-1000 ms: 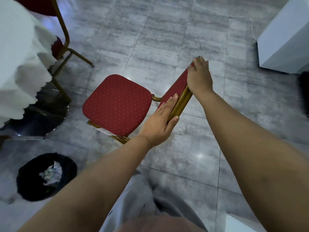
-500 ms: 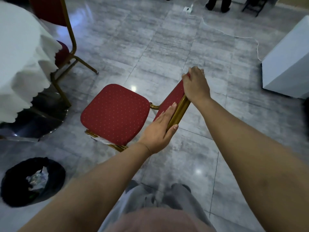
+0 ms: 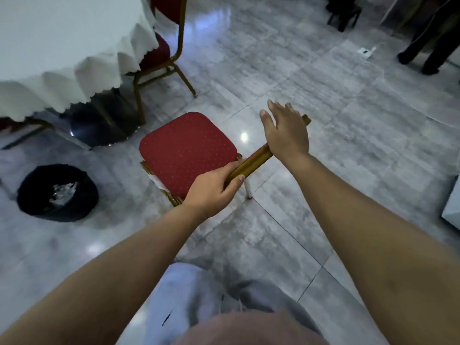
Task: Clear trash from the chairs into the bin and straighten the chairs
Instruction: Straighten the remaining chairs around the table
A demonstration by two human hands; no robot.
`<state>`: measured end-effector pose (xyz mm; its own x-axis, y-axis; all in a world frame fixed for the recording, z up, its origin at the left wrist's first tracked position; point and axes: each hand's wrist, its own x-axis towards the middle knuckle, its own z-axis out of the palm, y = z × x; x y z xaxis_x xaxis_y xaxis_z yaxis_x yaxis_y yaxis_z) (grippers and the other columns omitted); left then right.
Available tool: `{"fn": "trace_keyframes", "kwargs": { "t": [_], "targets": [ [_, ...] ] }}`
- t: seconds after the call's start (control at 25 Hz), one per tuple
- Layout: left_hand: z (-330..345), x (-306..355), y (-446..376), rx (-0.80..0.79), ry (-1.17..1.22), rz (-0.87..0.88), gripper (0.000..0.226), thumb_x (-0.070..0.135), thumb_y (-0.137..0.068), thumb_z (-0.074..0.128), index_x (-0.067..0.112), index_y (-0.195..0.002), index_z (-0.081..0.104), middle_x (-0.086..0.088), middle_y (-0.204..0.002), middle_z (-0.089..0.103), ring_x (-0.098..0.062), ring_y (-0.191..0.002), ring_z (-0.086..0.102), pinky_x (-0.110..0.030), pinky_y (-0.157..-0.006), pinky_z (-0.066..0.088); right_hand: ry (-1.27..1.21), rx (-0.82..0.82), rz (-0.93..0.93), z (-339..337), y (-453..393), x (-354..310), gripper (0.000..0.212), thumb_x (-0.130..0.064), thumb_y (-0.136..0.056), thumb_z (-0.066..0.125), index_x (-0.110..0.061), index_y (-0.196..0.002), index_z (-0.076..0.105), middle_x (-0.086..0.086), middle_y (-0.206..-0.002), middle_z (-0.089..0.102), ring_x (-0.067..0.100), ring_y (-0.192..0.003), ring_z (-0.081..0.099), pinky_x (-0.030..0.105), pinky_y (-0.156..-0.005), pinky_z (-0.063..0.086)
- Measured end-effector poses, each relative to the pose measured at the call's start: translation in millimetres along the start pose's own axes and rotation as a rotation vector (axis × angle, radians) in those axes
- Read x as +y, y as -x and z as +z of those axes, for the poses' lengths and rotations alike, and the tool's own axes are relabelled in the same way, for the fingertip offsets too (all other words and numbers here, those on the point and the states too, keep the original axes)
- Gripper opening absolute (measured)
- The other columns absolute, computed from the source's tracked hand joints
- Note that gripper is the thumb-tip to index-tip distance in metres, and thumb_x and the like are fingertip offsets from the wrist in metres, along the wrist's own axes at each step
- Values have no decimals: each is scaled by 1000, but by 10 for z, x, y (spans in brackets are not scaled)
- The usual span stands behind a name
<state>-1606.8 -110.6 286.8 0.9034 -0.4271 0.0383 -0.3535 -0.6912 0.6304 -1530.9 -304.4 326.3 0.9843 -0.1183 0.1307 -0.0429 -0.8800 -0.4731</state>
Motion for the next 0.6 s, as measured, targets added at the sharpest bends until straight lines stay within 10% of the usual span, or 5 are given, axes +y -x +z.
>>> {"fn": "trace_keyframes", "kwargs": {
  "t": [0.6],
  "targets": [
    [-42, 238, -202, 214, -43, -332, 54, 50, -102, 23, 32, -153, 26, -3, -149, 47, -24, -131, 51, -38, -101, 47, 75, -32, -183, 185, -452, -133, 63, -54, -100, 20, -19, -148, 41, 9, -156, 36, 29, -148, 24, 46, -120, 19]
  ]
}}
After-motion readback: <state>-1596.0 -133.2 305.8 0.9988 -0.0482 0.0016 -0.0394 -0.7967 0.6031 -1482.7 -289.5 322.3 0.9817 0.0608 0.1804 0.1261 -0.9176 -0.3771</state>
